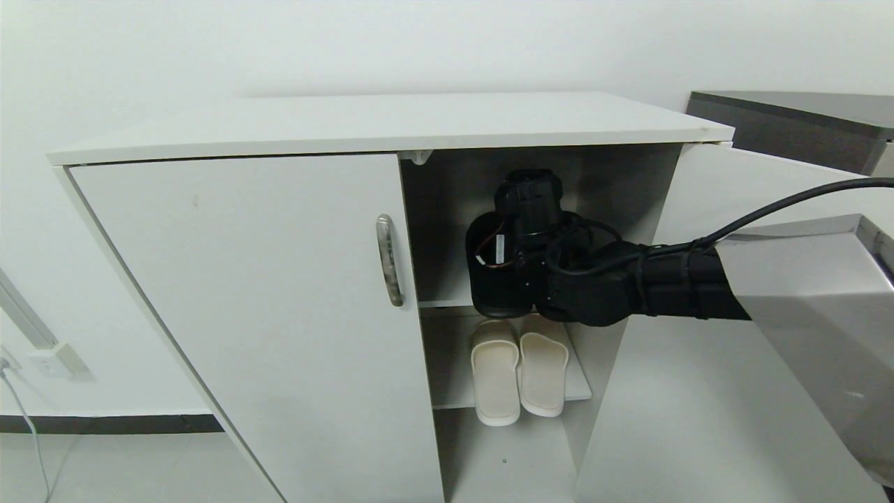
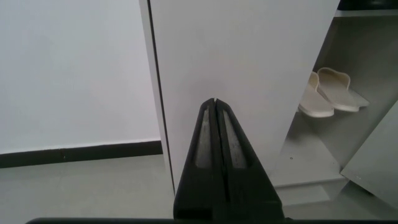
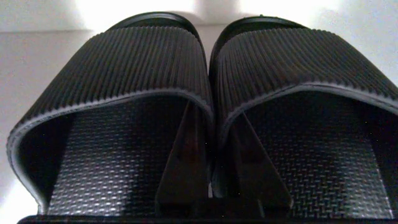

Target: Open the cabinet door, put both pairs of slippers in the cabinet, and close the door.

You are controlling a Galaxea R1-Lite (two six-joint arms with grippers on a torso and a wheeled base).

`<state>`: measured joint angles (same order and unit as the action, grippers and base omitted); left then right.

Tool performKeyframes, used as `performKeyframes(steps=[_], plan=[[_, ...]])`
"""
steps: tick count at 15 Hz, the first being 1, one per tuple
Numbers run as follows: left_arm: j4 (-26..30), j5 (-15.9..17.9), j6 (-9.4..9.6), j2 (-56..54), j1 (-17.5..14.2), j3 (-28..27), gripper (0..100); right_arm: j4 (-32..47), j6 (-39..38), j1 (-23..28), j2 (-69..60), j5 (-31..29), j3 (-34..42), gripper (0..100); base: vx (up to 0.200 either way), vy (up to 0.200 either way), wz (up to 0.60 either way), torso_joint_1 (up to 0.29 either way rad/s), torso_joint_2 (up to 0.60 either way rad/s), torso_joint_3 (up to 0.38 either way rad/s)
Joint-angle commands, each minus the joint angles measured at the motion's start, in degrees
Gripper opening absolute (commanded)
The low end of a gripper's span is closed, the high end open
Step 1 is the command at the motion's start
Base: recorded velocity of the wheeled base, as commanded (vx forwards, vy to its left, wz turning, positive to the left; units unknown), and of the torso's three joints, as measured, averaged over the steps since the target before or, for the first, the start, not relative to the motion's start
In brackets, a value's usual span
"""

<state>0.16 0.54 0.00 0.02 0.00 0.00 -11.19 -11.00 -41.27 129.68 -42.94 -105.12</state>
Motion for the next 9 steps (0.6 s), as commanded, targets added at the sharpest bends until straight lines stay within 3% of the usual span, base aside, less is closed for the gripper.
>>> performKeyframes(steps=[1,9], plan=[[0.02,-0.01,0.00,0.06,0.00,0.00,0,-0.06,0.10,0.31,1.27,0.04,-1.67,0,0.000,0.000,0.00,0.000,0.00,0.000],[0.02,-0.01,0.00,-0.02,0.00,0.00,0,0.29,1.24,1.36,2.42,1.36,-3.60,0,0.000,0.000,0.00,0.000,0.00,0.000]])
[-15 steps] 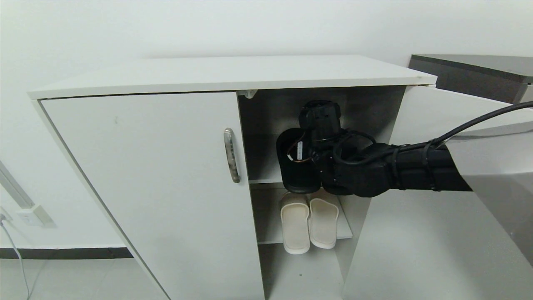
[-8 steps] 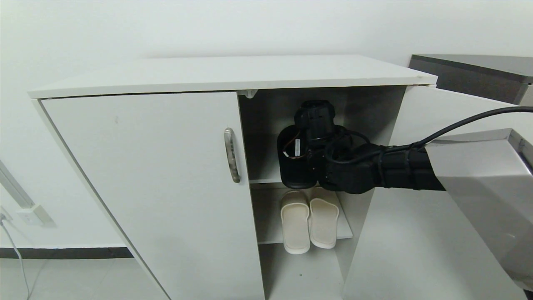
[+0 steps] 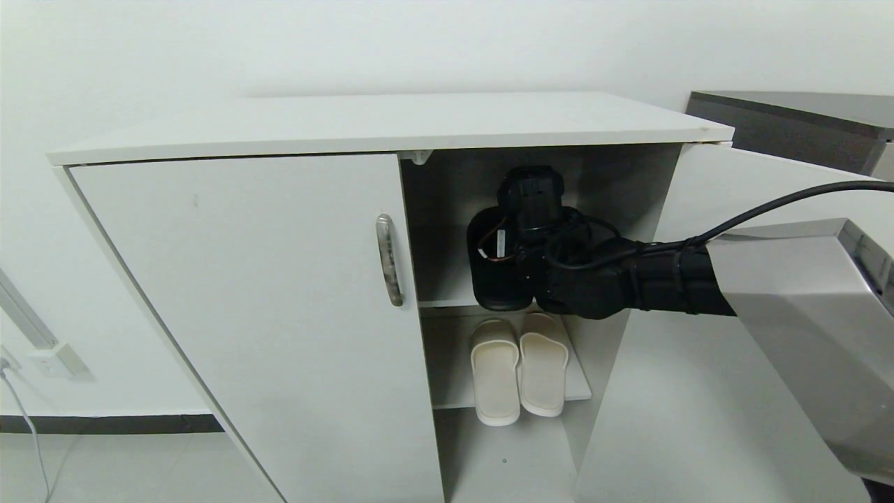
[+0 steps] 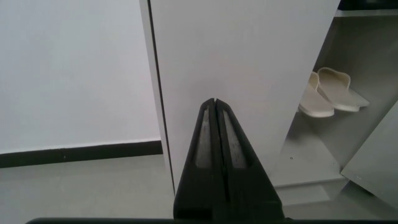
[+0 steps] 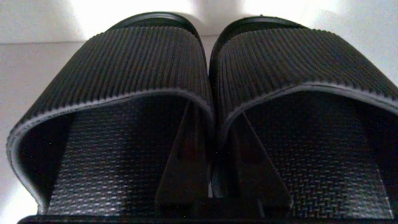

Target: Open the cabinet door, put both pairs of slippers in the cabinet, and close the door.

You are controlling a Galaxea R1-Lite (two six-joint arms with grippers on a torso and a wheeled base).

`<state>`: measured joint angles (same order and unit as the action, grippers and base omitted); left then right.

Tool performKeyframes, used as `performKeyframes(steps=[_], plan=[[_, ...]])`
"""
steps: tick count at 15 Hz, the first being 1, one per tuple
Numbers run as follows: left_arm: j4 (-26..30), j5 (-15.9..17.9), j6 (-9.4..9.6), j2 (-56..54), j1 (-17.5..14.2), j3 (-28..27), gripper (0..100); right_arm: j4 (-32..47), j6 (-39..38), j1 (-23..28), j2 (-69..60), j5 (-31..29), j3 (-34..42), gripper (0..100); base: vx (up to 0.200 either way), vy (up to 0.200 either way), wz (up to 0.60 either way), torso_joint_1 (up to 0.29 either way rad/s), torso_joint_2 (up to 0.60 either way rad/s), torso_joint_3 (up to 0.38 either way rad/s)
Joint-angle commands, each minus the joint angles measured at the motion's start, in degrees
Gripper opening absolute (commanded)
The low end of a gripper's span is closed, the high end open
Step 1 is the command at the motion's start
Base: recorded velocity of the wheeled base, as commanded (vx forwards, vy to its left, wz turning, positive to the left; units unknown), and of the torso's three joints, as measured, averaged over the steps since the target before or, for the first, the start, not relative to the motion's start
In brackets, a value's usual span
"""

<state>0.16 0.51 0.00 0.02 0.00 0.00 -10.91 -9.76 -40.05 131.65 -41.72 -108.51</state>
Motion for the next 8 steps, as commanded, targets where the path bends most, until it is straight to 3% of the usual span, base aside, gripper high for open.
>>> performKeyframes(steps=[1,6,7,8], plan=[[0.02,0.02,0.00,-0.02,0.00,0.00,0,0.01,0.01,0.14,0.63,0.14,-0.21,0,0.000,0.000,0.00,0.000,0.00,0.000],[0.02,0.02,0.00,-0.02,0.00,0.00,0,0.01,0.01,0.14,0.98,0.32,-0.21,0,0.000,0.000,0.00,0.000,0.00,0.000],[0.02,-0.16,0.00,-0.02,0.00,0.00,0,0.01,0.01,0.14,0.98,0.32,-0.12,100,0.000,0.000,0.00,0.000,0.00,0.000],[0.02,-0.16,0.00,-0.02,0.00,0.00,0,0.01,0.01,0.14,0.98,0.32,0.14,100,0.000,0.000,0.00,0.000,0.00,0.000]])
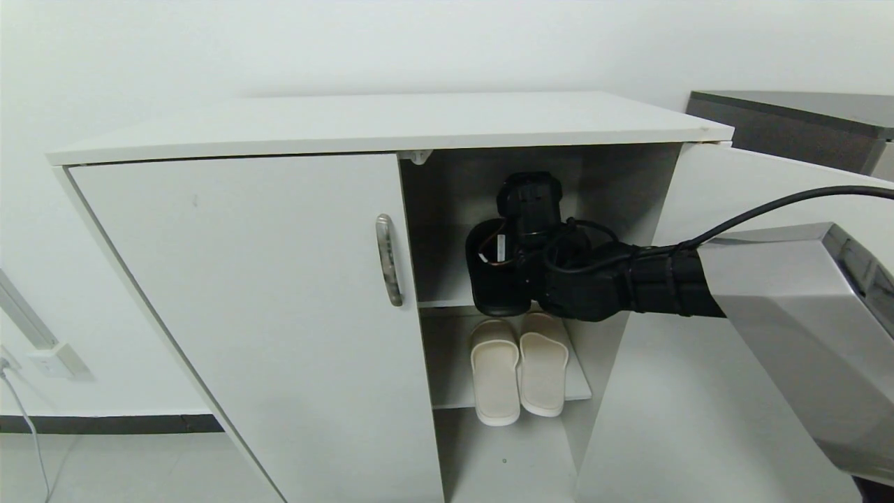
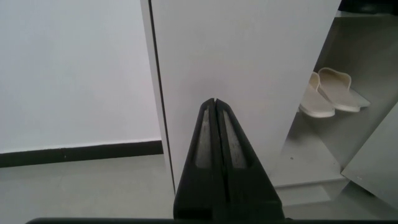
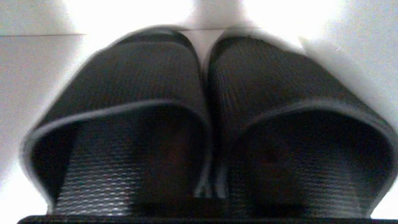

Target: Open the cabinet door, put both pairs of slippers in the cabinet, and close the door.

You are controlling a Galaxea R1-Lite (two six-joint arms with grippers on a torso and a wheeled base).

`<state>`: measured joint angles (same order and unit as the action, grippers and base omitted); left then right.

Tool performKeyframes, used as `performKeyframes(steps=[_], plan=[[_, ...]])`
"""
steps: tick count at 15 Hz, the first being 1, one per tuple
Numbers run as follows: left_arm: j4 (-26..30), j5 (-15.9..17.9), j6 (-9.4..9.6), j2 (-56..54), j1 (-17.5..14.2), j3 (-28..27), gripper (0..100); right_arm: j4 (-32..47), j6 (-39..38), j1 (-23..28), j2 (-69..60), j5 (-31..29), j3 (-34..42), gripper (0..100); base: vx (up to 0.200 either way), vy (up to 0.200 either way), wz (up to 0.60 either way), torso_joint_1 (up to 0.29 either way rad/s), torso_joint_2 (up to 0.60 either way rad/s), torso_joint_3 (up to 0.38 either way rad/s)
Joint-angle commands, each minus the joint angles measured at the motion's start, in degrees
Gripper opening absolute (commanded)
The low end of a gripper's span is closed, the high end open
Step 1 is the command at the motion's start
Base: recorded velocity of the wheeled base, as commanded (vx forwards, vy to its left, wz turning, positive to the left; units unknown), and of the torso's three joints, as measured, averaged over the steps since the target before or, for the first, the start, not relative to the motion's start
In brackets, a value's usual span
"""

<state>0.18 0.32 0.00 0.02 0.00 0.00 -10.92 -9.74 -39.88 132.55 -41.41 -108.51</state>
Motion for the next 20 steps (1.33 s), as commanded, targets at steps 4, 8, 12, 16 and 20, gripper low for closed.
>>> performKeyframes(steps=[4,8,12,16,20], plan=[[-0.09,-0.05,-0.09,-0.02,0.00,0.00,0,-0.42,-0.10,-1.78,-4.67,-0.25,6.99,100,0.000,0.000,0.00,0.000,0.00,0.000],[-0.09,-0.05,-0.18,0.06,0.00,0.00,0,-2.09,-0.46,-5.65,-13.37,-1.57,17.98,100,0.000,0.000,0.00,0.000,0.00,0.000],[-0.01,-0.05,-0.09,-0.02,0.00,0.00,0,-7.97,-0.28,-10.22,-22.07,-2.53,32.40,100,0.000,0.000,0.00,0.000,0.00,0.000],[-0.09,0.03,0.00,0.06,0.00,0.00,0,-16.50,0.78,-13.03,-28.13,1.42,44.17,100,0.000,0.000,0.00,0.000,0.00,0.000],[-0.01,0.03,0.18,-0.02,0.00,0.00,0,-27.31,2.71,-13.03,-32.35,8.28,54.81,100,0.000,0.000,0.00,0.000,0.00,0.000]])
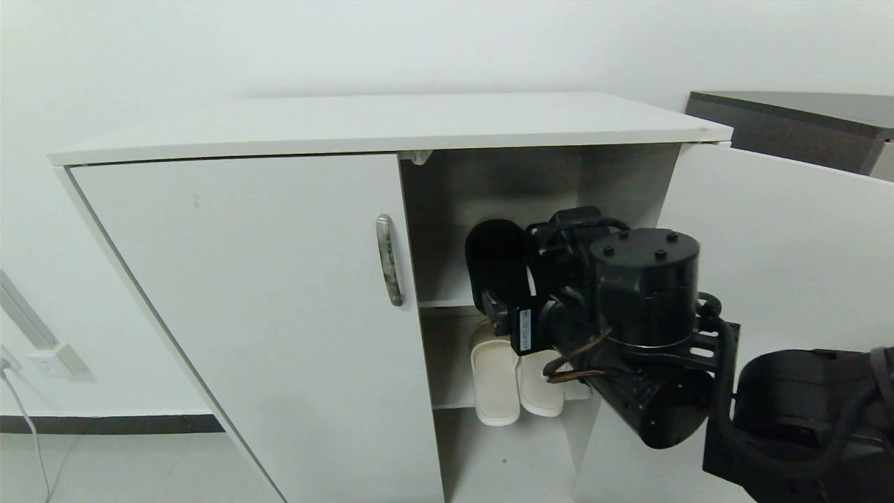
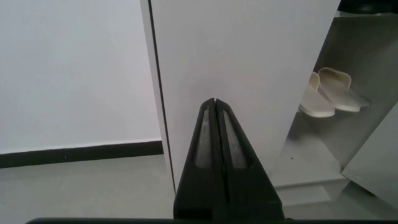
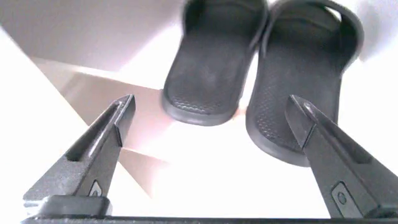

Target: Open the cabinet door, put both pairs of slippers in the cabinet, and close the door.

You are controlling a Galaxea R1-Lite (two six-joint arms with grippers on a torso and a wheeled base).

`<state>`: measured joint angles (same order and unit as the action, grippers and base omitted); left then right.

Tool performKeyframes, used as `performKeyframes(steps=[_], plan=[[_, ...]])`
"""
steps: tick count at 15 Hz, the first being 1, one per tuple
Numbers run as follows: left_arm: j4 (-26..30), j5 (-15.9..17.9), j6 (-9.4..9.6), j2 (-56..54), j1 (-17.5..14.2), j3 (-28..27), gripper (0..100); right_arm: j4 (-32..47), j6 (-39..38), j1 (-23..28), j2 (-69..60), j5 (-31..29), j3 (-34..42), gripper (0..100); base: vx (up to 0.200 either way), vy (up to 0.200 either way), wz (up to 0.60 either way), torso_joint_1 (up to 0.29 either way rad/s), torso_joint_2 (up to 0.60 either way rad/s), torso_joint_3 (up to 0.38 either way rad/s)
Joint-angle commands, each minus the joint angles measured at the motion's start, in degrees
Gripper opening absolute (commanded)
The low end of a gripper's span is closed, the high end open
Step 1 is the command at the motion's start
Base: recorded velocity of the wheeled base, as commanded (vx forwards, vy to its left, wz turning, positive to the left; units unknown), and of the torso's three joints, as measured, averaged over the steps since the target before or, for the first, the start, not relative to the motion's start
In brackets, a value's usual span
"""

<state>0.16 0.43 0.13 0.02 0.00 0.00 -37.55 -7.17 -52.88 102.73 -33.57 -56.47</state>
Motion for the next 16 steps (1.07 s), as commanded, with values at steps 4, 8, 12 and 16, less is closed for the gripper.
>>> performKeyframes(steps=[4,8,12,16], plan=[[0.02,0.01,0.04,-0.02,0.00,0.00,0,-2.36,0.14,-0.03,-2.53,0.53,4.17,0,0.000,0.000,0.00,0.000,0.00,0.000],[0.02,0.01,0.04,0.06,0.00,0.00,0,-2.36,0.22,-0.20,-2.27,0.09,4.35,0,0.000,0.000,0.00,0.000,0.00,0.000],[0.02,0.01,-0.05,-0.02,0.00,0.00,0,-2.44,0.22,-0.20,-2.27,0.00,5.14,0,0.000,0.000,0.00,0.000,0.00,0.000],[0.02,0.01,-0.05,0.06,0.00,0.00,0,-2.44,0.22,-0.38,-2.01,0.17,5.93,0,-0.150,0.000,0.00,0.003,0.00,0.001]])
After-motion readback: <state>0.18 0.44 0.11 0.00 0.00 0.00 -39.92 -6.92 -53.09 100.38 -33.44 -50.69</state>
